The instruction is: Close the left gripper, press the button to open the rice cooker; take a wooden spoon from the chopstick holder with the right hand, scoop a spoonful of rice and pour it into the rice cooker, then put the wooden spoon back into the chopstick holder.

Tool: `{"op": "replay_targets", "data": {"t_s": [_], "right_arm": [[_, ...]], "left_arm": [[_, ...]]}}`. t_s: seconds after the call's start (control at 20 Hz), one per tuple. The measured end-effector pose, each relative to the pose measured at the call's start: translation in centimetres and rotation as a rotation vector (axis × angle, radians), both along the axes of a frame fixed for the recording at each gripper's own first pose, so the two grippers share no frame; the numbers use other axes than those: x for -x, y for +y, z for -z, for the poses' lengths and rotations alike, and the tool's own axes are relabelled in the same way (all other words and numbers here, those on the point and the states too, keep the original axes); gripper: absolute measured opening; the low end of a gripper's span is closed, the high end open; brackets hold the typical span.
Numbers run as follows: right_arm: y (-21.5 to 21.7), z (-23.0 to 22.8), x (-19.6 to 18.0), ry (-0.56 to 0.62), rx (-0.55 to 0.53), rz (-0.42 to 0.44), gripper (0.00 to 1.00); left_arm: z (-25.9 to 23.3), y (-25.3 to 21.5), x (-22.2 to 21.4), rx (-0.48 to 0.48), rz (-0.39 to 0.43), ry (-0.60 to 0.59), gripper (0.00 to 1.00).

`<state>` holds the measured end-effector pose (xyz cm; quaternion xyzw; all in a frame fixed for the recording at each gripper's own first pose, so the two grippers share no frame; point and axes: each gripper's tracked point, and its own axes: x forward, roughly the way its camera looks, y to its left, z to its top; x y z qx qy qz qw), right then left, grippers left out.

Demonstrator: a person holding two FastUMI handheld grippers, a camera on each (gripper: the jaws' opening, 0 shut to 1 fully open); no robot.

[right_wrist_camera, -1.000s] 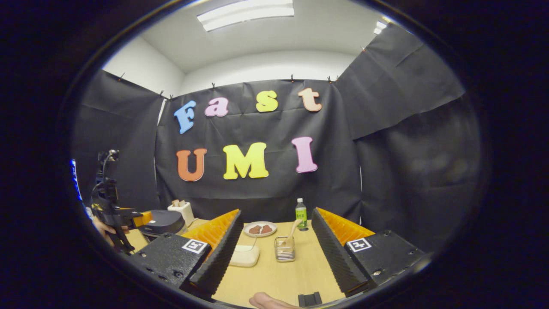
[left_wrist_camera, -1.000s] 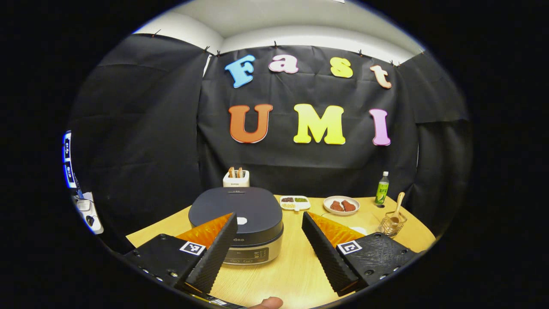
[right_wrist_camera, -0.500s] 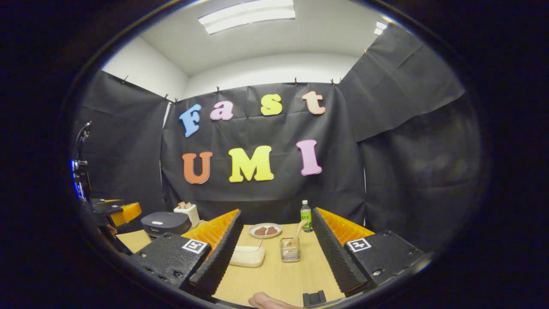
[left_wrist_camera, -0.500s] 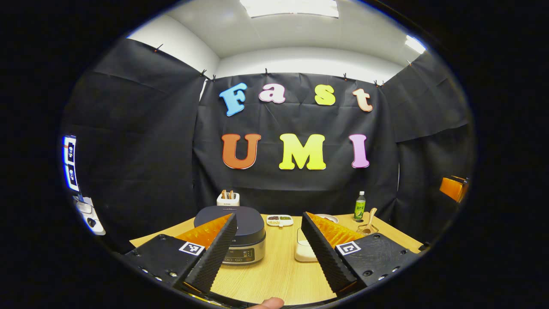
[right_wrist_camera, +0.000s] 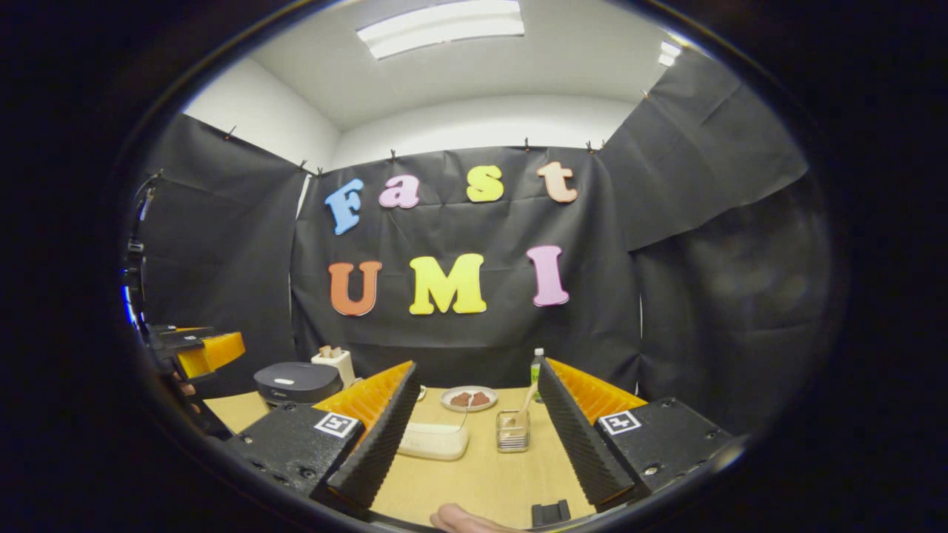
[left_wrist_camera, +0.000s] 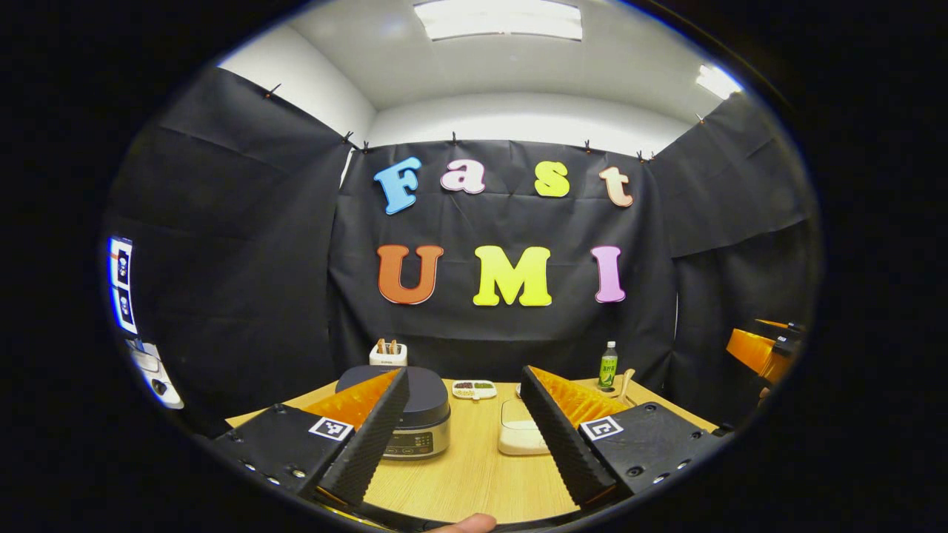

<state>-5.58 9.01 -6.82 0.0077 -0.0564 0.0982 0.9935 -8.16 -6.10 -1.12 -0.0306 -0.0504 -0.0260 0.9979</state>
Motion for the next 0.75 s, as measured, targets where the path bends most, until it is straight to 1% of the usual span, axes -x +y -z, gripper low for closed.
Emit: {"op": "replay_targets", "data": {"t_s": [0.25, 0.55, 0.75], "right_arm": [[0.1, 0.3, 0.2, 0.001, 0.006, -0.007, 1.0], [0.0, 0.8, -0.1, 0.014, 0.0, -0.007, 1.0], [0.5, 1.1, -0.1, 0.017, 0.011, -0.013, 1.0]], "left_arm": [[0.1, -0.5, 0.4, 0.009, 0.017, -0.003, 0.96], [0.1, -1.2, 0.8, -0.006, 0.031, -0.011, 0.96], [0.4, -0.9, 0.9, -0.001, 0.032, -0.009, 0.96]]}}
